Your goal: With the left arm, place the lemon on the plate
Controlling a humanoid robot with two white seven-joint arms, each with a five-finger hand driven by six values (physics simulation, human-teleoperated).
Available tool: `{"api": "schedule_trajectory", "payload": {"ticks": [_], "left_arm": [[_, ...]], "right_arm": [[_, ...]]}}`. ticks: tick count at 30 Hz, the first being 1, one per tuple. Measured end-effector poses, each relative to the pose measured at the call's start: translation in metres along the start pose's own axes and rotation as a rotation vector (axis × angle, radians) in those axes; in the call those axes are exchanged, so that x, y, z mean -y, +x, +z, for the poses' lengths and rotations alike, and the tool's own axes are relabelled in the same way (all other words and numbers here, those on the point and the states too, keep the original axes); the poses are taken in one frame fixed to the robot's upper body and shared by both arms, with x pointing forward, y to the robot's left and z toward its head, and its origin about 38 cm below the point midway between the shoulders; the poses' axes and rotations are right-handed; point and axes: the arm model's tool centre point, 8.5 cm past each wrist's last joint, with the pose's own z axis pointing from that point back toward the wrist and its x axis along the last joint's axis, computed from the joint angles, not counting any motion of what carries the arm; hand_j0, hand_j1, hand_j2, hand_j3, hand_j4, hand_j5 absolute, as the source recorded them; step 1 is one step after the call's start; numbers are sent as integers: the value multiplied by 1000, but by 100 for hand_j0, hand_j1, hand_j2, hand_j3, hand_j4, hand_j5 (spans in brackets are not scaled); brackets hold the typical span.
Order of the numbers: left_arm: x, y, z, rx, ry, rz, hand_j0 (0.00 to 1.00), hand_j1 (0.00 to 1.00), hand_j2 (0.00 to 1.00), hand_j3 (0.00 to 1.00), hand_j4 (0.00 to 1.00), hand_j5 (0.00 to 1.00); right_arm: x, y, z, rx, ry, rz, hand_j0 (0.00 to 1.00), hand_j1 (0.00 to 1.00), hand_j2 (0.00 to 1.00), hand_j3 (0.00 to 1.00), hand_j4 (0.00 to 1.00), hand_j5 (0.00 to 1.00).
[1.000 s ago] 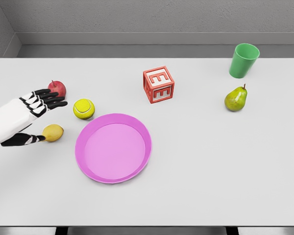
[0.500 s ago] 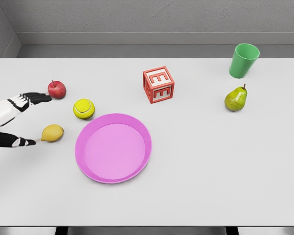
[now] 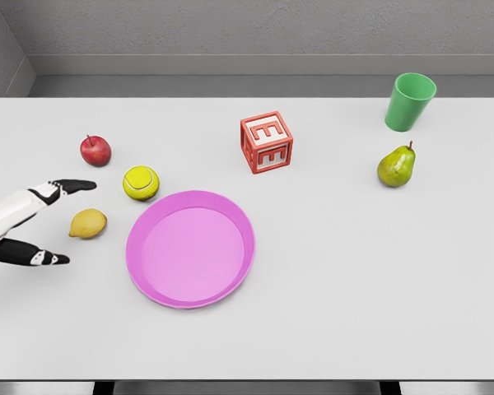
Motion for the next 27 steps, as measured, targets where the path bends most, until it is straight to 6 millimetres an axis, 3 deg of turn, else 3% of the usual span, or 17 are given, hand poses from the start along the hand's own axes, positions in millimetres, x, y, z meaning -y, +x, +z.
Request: {"api": "schedule_trajectory", "payload": {"ticks": [16, 27], "left_arm": [[8, -13, -19, -99, 67, 86, 100, 100, 100, 100, 100, 100], [27, -24, -28, -145, 79, 128, 100, 100, 100, 100, 100, 100]], "right_arm": [[0, 0, 0, 0, 0, 0, 100, 100, 100, 100, 100, 100], [0, 0, 0, 0, 0, 0, 100, 100, 100, 100, 100, 100]]}}
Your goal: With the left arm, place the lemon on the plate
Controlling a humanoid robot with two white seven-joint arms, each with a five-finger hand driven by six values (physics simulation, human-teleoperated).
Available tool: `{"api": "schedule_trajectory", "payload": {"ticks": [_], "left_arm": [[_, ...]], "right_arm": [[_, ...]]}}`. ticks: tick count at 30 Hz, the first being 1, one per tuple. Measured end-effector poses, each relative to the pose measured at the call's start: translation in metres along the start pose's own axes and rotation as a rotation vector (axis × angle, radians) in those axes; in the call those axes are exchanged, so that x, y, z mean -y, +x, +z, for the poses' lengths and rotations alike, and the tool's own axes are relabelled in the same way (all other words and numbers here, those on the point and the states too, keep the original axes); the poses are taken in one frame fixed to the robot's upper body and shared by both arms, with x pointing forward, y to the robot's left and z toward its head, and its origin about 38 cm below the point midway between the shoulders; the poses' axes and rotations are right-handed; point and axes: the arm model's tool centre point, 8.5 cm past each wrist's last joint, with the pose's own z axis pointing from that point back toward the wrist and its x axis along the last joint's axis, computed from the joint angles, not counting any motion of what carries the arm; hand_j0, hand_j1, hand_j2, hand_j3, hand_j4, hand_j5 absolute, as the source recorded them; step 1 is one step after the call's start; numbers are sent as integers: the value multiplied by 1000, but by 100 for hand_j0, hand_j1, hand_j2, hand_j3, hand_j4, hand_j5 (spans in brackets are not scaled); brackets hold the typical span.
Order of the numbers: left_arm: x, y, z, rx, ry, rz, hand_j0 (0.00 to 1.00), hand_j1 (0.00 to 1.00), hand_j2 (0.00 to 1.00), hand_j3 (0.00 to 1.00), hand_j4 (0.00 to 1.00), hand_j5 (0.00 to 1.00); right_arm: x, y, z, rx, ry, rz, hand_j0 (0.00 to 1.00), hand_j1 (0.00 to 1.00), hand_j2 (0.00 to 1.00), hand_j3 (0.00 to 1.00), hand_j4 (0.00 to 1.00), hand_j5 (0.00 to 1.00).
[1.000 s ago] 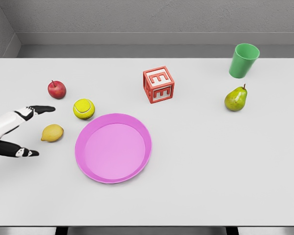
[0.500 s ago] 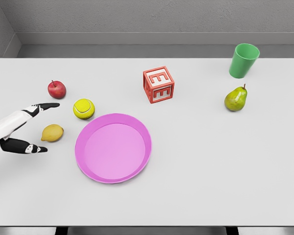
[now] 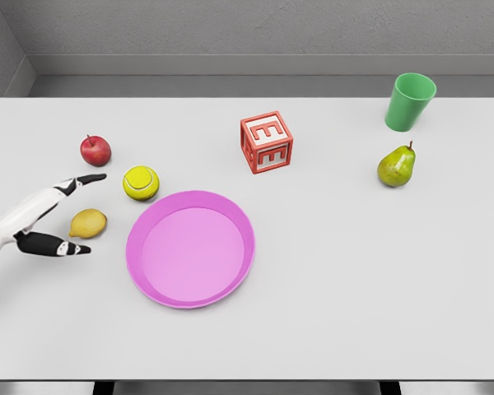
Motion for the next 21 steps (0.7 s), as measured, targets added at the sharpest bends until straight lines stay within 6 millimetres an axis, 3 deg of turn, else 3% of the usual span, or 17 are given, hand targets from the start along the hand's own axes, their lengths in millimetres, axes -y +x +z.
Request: {"api": "schedule_trajectory", "payload": {"ticks": [21], "left_arm": [[15, -29, 1, -74, 14, 58, 100, 100, 100, 100, 100, 100]], "right_arm": [[0, 0, 0, 0, 0, -1, 100, 100, 100, 100, 100, 100]]}}
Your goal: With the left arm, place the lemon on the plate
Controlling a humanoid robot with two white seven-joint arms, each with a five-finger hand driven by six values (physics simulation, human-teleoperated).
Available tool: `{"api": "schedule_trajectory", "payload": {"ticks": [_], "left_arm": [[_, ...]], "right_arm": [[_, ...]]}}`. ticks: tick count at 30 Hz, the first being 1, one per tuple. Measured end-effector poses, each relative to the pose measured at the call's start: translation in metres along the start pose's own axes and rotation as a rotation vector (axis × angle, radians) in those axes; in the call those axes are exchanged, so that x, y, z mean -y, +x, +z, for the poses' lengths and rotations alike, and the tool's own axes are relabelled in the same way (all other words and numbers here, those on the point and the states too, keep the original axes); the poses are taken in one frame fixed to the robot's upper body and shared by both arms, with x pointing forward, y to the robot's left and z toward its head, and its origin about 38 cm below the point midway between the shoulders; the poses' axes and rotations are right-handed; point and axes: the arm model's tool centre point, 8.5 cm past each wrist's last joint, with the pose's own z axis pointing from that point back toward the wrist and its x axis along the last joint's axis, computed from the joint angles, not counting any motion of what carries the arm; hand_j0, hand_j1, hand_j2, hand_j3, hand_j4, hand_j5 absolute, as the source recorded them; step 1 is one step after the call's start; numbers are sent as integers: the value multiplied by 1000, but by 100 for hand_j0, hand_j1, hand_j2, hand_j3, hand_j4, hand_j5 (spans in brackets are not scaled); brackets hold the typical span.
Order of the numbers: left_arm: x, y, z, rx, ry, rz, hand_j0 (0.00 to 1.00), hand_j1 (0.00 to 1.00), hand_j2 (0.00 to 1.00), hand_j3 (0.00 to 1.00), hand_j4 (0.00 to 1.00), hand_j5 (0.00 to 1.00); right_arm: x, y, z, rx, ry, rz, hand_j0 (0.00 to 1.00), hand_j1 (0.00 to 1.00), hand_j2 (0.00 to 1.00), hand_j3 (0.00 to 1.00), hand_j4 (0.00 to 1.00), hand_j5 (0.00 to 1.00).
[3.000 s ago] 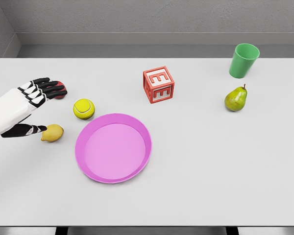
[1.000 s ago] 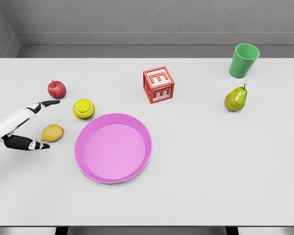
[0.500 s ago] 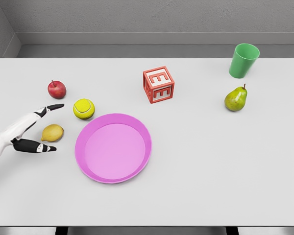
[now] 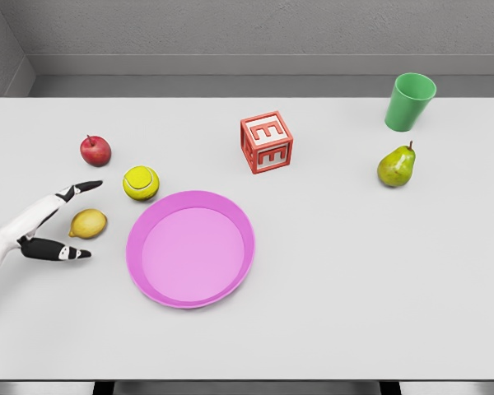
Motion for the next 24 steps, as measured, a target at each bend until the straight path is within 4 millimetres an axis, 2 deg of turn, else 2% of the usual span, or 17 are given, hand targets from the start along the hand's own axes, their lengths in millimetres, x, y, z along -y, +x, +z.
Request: {"api": "schedule_trajectory", "payload": {"ticks": [5, 13, 24], "left_arm": [[1, -2, 0, -5, -3, 2, 100, 100, 100, 100, 100, 100], [-2, -4, -1, -10, 1, -5, 88, 88, 88, 88, 88, 88], [2, -6, 0, -17, -8, 2, 88, 88, 88, 88, 88, 88]], "right_arm": [[0, 0, 0, 0, 0, 0, 100, 100, 100, 100, 100, 100], [0, 0, 0, 0, 0, 1, 100, 100, 100, 100, 100, 100], [0, 0, 0, 0, 0, 1, 100, 100, 100, 100, 100, 100]]}}
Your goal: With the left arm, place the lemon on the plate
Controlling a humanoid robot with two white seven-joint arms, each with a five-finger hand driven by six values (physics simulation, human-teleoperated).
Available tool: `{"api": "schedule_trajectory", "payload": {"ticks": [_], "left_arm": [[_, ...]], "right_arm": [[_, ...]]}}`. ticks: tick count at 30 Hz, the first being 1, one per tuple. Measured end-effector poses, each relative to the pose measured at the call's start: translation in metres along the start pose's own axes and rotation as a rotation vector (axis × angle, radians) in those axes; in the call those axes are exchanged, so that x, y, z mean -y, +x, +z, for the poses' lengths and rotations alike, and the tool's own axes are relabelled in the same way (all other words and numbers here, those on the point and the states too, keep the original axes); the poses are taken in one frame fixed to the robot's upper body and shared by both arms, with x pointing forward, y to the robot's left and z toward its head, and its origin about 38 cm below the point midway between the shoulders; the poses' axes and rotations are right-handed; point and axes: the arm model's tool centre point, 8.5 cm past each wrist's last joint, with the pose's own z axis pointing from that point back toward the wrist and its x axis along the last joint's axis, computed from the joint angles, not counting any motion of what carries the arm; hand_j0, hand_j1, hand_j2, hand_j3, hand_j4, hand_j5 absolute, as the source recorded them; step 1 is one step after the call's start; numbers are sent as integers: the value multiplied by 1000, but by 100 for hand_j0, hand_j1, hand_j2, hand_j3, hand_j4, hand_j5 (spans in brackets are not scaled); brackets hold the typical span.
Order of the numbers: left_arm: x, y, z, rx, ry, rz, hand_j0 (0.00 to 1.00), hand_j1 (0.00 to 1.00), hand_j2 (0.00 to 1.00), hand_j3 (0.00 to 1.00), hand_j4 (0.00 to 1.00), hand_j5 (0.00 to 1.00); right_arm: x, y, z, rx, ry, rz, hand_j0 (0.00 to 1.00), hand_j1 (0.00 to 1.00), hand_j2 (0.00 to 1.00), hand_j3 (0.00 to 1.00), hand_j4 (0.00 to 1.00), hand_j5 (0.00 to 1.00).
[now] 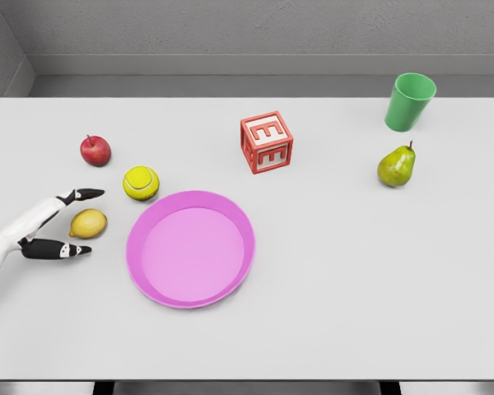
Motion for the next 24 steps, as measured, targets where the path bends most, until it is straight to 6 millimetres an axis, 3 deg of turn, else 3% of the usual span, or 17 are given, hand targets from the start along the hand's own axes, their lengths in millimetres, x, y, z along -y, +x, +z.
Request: {"api": "schedule_trajectory", "payload": {"ticks": [7, 24], "left_arm": [[-1, -2, -1, -26, 1, 9, 74, 74, 74, 74, 74, 74], [2, -3, 0, -35, -4, 12, 74, 74, 74, 74, 74, 74]], "right_arm": [[0, 0, 0, 0, 0, 0, 100, 100, 100, 100, 100, 100], [0, 0, 0, 1, 0, 0, 100, 100, 100, 100, 100, 100]]}}
